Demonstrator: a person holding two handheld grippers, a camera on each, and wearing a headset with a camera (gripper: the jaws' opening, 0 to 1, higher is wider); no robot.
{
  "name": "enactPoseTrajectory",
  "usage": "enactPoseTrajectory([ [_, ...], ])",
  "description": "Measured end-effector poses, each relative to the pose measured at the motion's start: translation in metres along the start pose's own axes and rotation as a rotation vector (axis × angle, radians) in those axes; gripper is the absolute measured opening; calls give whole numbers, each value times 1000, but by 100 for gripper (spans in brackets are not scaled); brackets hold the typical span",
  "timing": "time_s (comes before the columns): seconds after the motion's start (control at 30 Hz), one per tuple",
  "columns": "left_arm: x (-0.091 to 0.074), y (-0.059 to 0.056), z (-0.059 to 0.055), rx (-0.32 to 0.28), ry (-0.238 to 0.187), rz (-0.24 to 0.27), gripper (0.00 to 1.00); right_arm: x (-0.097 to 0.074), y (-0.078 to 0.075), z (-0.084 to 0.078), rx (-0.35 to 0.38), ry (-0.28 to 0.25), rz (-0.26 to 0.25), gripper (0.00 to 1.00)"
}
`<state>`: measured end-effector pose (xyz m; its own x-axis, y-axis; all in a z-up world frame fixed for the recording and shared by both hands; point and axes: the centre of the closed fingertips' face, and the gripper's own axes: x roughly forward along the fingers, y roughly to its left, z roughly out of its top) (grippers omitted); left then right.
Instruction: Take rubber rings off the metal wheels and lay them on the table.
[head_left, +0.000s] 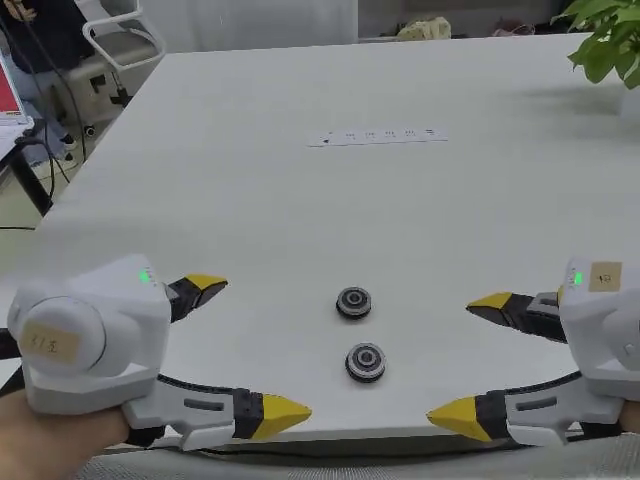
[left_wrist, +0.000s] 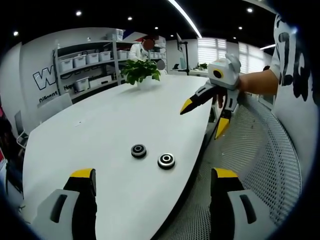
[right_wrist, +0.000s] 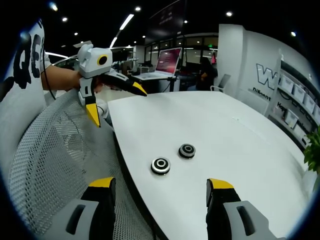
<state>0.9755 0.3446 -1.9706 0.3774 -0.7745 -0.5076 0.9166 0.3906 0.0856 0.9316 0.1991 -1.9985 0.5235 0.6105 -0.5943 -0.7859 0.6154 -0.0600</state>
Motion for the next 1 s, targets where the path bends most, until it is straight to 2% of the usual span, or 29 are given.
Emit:
enactPoseTrajectory([
  [0.63,1,-4,1,-8,5,-16,92,-2,1,9,-17,-35,-3,73],
  [0.83,0,-2,5,-31,-13,-11,92,-3,2,14,-11,-52,2,73],
  [1.0,1,-6,6,-6,-4,-25,91,-3,2,18,-5,-66,11,73],
])
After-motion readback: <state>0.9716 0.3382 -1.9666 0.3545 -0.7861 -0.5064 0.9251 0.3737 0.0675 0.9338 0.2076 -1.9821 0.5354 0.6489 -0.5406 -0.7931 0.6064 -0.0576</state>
